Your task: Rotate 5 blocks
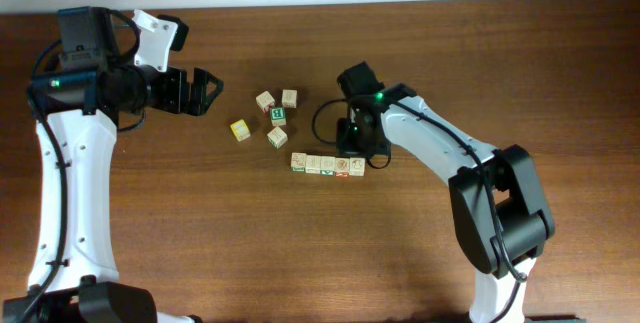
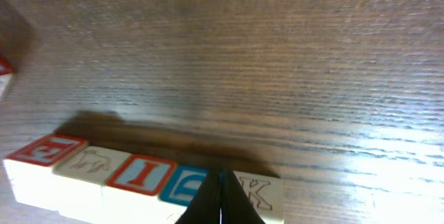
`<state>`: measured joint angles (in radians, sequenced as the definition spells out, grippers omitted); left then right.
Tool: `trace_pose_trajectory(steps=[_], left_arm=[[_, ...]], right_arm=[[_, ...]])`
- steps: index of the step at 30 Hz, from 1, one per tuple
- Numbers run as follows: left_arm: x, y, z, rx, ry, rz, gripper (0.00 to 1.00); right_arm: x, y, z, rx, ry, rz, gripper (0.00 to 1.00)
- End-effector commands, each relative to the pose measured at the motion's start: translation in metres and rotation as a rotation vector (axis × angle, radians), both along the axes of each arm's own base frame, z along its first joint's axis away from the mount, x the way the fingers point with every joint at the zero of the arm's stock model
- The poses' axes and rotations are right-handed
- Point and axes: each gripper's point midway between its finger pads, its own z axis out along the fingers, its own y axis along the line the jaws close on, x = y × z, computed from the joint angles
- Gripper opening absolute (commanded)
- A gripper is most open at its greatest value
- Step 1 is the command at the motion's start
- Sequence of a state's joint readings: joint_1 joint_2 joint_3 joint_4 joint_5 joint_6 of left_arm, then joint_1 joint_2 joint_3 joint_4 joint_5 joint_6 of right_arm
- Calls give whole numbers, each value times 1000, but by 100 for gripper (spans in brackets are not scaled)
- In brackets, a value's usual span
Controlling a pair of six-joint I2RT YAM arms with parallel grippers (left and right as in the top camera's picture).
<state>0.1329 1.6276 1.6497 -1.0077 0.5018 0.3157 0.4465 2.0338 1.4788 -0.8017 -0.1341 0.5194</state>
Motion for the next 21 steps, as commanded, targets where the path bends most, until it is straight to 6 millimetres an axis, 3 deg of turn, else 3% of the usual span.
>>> trace_pose_trajectory(steps=[1,4,6,8,10,12,14,15,21], left_arm=[[2,-2,9,-1,-29,-18,99],[2,-2,9,-1,-29,-18,99],[2,-2,9,-1,-29,-18,99],[2,-2,9,-1,-29,-18,99],[2,-2,9,-1,-29,-18,99],[2,-2,9,-1,-29,-18,99],[2,-2,9,-1,-29,-18,99],[2,-2,9,-1,-29,-18,99],[2,-5,11,-22,-35,-33,99]], right_arm=[[35,-7,80,79,-168,-41,4],[26,-34,157,139,-235,-50,4],[9,-68,201,156,-280,-95,4],[-9,-105,232,169,-326,-139,4],[-22,-139,242,147,-331,-187,4],[-30,-152,232,164,-267,-212,4],[-30,-145,216,191,-234,-157,4],[-31,-138,190,225,-175,-136,4],[-37,-106,87,418,-63,-68,4]])
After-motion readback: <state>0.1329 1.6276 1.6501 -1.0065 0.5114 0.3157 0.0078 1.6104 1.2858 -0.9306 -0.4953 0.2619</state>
